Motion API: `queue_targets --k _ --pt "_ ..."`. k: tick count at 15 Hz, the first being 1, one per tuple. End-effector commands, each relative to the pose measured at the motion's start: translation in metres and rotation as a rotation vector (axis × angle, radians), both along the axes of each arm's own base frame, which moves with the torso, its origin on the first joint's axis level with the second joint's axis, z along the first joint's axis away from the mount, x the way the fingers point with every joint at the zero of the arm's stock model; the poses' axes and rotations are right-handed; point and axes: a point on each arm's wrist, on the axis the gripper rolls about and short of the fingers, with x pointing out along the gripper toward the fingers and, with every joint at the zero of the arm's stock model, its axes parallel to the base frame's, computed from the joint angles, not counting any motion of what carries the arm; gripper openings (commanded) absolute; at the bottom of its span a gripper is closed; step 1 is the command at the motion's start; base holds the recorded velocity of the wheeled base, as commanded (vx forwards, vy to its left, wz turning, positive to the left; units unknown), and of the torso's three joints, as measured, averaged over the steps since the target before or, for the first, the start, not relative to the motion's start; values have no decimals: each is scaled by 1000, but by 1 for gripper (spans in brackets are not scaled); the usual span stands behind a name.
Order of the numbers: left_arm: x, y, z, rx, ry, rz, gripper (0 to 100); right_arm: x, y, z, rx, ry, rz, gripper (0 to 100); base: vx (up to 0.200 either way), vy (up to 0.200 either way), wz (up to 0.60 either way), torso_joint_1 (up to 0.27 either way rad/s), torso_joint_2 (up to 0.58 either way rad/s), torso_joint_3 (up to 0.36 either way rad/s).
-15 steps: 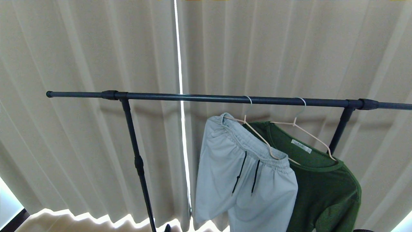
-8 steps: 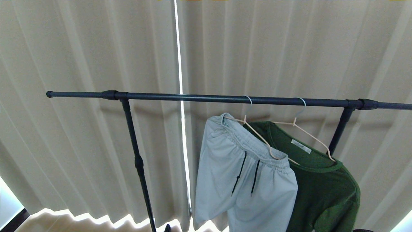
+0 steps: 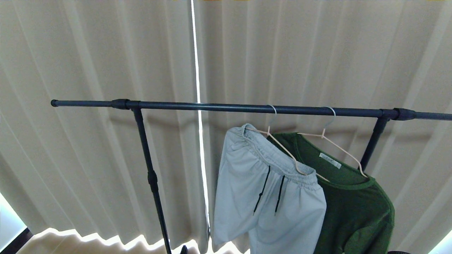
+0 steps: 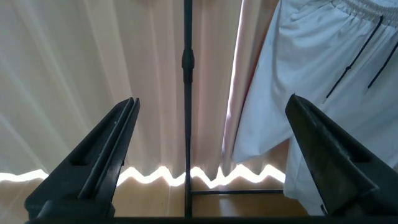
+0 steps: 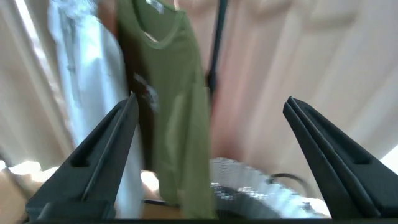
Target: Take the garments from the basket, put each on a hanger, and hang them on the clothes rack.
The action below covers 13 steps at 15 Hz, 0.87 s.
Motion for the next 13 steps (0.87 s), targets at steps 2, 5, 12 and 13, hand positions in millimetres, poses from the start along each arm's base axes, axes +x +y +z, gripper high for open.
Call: queue_targets --k 2,5,12,13 --pt "0 0 0 0 -1 0 100 0 0 -1 17 0 1 100 0 0 0 0 0 0" --pt "0 0 0 0 -1 0 100 0 0 -1 10 0 1 100 0 0 0 0 0 0" --pt "0 0 0 0 -1 0 100 0 0 -1 19 0 -4 100 0 0 0 0 0 0" --pt "0 0 0 0 -1 0 100 0 0 -1 22 0 -6 100 0 0 0 0 0 0"
